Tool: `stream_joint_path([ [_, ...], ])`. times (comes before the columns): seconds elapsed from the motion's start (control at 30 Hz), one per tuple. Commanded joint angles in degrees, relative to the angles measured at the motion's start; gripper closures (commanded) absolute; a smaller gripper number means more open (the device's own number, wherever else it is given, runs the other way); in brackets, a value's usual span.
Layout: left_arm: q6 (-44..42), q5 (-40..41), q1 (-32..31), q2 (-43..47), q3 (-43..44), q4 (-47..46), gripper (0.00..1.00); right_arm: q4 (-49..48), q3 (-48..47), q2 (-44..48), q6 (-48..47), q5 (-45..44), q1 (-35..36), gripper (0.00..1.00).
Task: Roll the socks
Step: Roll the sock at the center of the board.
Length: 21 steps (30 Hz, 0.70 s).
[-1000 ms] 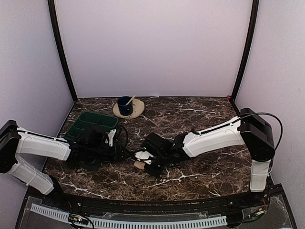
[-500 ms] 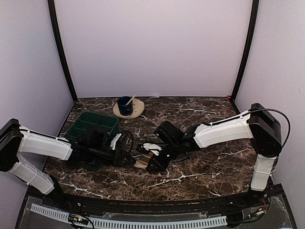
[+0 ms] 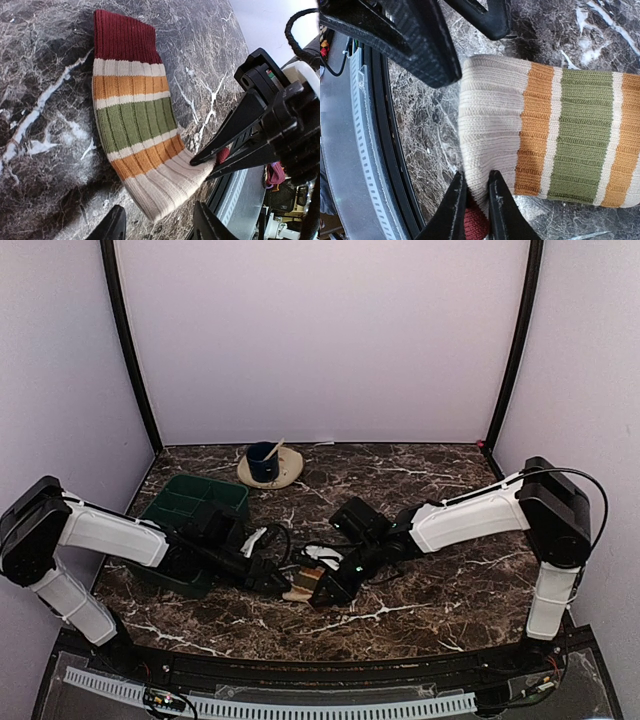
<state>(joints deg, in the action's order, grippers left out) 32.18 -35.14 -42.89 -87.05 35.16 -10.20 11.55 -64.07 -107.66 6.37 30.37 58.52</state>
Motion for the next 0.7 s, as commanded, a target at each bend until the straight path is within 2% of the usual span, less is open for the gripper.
stream_joint_path([
  [0.0, 0.14, -1.86, 0.20, -0.66, 1.58, 2.33, 0.52, -2.65, 0.84, 1.48, 0.32, 2.06, -0.51, 0.86],
  [0.27, -0.19, -3.14, 0.27, -1.23, 1.54, 2.30, 0.52, -3.09, 0.90, 0.97, 0.80, 4.40, -1.31, 0.87],
  [0.67, -3.11, -1.14, 0.27, 2.24, 0.99, 0.79, 0.52, -6.15, 1.91, -2.66, 5.77, 17.63, -4.84, 0.87],
])
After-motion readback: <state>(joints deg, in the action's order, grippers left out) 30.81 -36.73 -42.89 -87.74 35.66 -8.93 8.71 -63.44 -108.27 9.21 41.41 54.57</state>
